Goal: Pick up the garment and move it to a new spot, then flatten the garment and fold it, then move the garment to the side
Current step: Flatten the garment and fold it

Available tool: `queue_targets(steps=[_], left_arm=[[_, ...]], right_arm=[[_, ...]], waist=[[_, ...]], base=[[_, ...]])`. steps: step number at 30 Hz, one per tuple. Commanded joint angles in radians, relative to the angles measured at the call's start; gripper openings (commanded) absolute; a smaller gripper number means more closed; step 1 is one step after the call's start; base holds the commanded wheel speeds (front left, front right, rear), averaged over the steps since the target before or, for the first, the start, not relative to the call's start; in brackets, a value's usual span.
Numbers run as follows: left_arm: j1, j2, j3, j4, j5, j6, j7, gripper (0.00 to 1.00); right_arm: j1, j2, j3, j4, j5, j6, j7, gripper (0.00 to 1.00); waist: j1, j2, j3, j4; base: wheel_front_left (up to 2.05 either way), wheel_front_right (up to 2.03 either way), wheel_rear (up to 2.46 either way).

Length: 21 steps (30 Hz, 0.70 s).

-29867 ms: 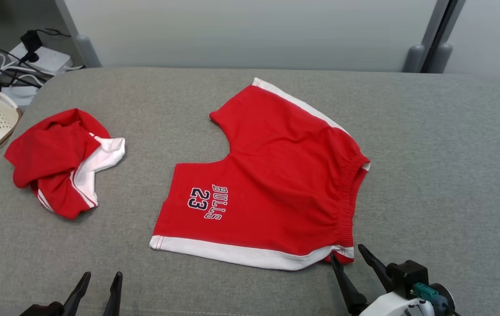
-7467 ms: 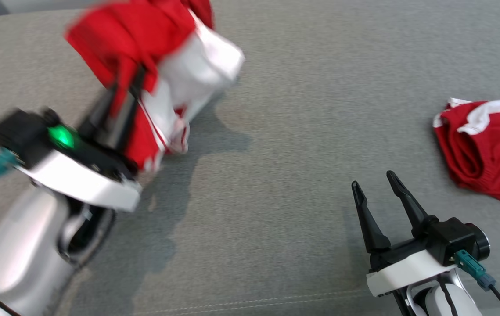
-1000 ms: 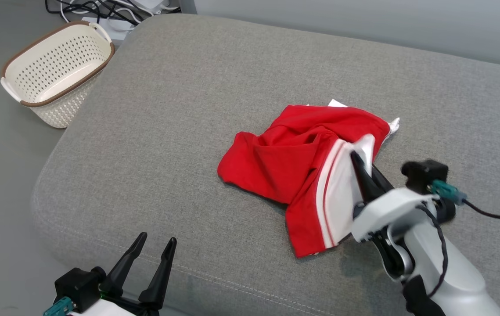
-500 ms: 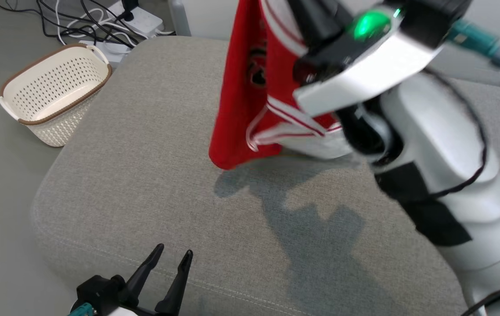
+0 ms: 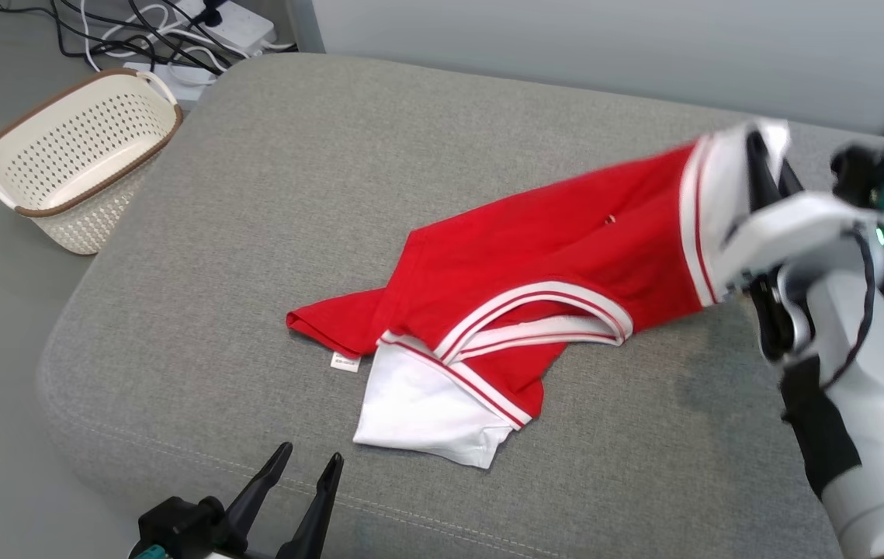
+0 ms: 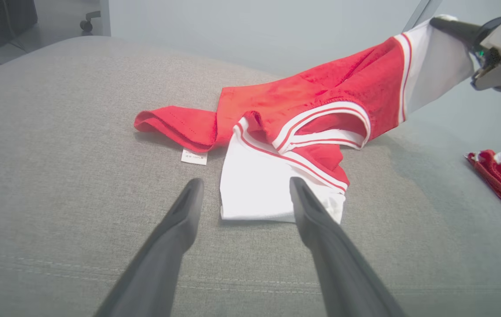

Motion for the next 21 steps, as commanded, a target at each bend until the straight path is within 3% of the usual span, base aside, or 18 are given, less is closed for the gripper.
queue_targets(steps=[1, 4, 5, 6, 10, 14, 16, 21], left_arm=[[-0.046, 0.017, 0.033, -0.031, -0.005, -0.007, -0.006, 1.0], [-0.061, 0.033, 0.026, -0.059, -0.012, -0.007, -0.006, 1.0], [-0.065, 0.038, 0.026, -0.067, -0.015, -0.007, -0.006, 1.0], [-0.069, 0.042, 0.025, -0.073, -0.017, -0.007, -0.006, 1.0], [-0.074, 0.05, 0.025, -0.088, -0.021, -0.007, -0.006, 1.0], [-0.073, 0.048, 0.013, -0.091, -0.019, -0.007, -0.006, 1.0], [-0.073, 0.048, 0.008, -0.091, -0.02, -0.007, -0.006, 1.0], [-0.07, 0.049, -0.001, -0.08, -0.026, -0.007, -0.006, 1.0]], right_arm=[[0.002, 0.017, -0.025, -0.013, -0.048, 0.007, -0.006, 0.0], [0.066, 0.017, -0.127, 0.016, -0.136, 0.007, -0.006, 0.0], [0.085, 0.017, -0.15, 0.03, -0.151, 0.007, -0.006, 0.3], [0.1, 0.017, -0.166, 0.049, -0.165, 0.007, -0.006, 1.0], [0.146, 0.017, -0.211, 0.041, -0.24, 0.007, -0.006, 1.0], [0.196, 0.017, -0.229, -0.056, -0.29, 0.007, -0.006, 1.0], [0.224, 0.017, -0.137, -0.119, -0.258, 0.007, -0.006, 1.0], [0.322, 0.017, 0.299, -0.281, -0.055, 0.007, -0.006, 1.0]], waist=[[0.0, 0.0, 0.013, -0.01], [0.0, 0.0, 0.028, -0.025], [0.0, 0.0, 0.03, -0.032], [0.0, 0.0, 0.03, -0.038], [0.0, 0.0, 0.029, -0.067], [0.0, 0.0, 0.026, -0.081], [0.0, 0.0, 0.026, -0.082], [0.0, 0.0, 0.025, -0.074]], base=[[0.0, 0.0, 0.0], [0.0, 0.0, 0.0], [0.0, 0.0, 0.0], [0.0, 0.0, 0.0], [0.0, 0.0, 0.0], [0.0, 0.0, 0.0], [0.0, 0.0, 0.0], [0.0, 0.0, 0.0]])
